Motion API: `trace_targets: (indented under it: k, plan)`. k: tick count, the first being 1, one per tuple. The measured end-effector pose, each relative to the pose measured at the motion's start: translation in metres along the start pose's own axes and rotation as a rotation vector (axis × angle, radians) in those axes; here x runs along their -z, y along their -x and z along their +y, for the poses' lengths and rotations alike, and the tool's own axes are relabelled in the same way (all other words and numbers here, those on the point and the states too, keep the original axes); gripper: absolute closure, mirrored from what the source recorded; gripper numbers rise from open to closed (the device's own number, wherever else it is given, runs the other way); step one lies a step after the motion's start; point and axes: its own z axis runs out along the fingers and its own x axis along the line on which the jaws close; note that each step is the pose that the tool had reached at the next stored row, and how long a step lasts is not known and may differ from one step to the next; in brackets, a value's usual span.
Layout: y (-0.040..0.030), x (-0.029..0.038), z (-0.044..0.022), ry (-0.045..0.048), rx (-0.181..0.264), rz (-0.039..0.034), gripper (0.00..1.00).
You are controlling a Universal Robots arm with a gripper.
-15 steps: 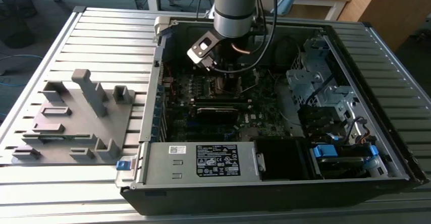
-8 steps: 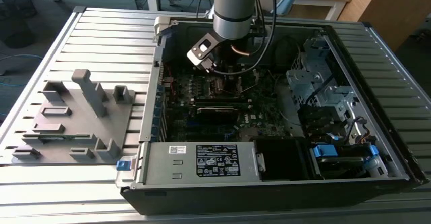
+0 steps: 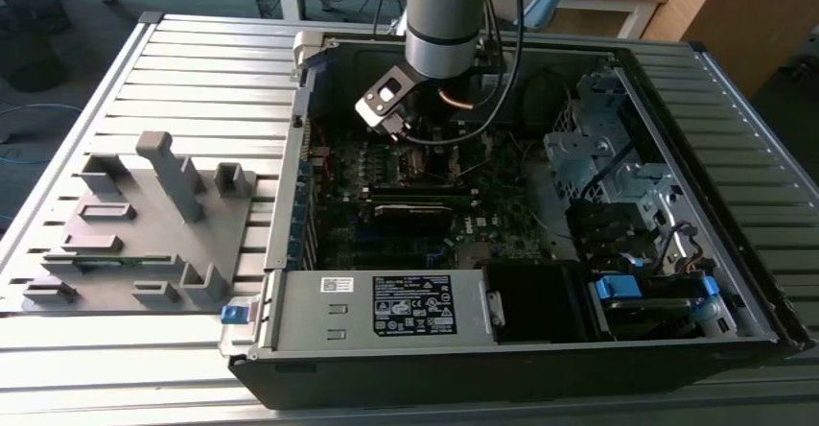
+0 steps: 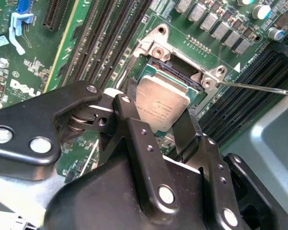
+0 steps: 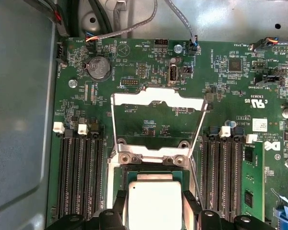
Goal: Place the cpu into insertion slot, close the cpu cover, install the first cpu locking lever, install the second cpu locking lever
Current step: 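Place the cpu into insertion slot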
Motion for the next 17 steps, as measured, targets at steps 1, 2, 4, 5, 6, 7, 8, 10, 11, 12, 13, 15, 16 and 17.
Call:
trace_targets:
  k: [1, 2, 4, 5, 6, 7, 8, 10, 11, 12, 13, 15, 16, 17]
  plan:
    - [0.0000, -0.0006, 0.0000, 0.0000, 0.000, 0.0000, 0.46]
    - [0.0001, -0.0012, -0.0001, 0.0000, 0.000, -0.0001, 0.46]
    - [0.0001, -0.0024, -0.0001, 0.0000, -0.001, -0.0001, 0.46]
    - [0.0001, -0.0027, -0.0001, 0.0000, -0.001, -0.0002, 0.46]
    - [0.0001, -0.0027, -0.0002, -0.0001, -0.001, -0.0003, 0.46]
    - [0.0001, -0.0027, -0.0002, -0.0001, -0.001, -0.0003, 0.46]
    - [0.0001, -0.0028, -0.0001, 0.0000, -0.001, -0.0001, 0.46]
    - [-0.0003, -0.0028, -0.0001, 0.0000, -0.001, -0.0001, 0.46]
    - [-0.0005, -0.0028, -0.0001, 0.0000, -0.001, -0.0002, 0.46]
    - [-0.0008, -0.0028, -0.0001, 0.0000, -0.001, -0.0002, 0.46]
    - [-0.0012, -0.0028, -0.0002, 0.0000, -0.001, -0.0002, 0.46]
    - [-0.0021, -0.0028, -0.0001, 0.0000, -0.001, -0.0001, 0.46]
    - [-0.0027, -0.0028, -0.0001, 0.0000, -0.001, -0.0001, 0.46]
    - [-0.0034, -0.0028, -0.0001, -0.0001, -0.001, -0.0002, 0.46]
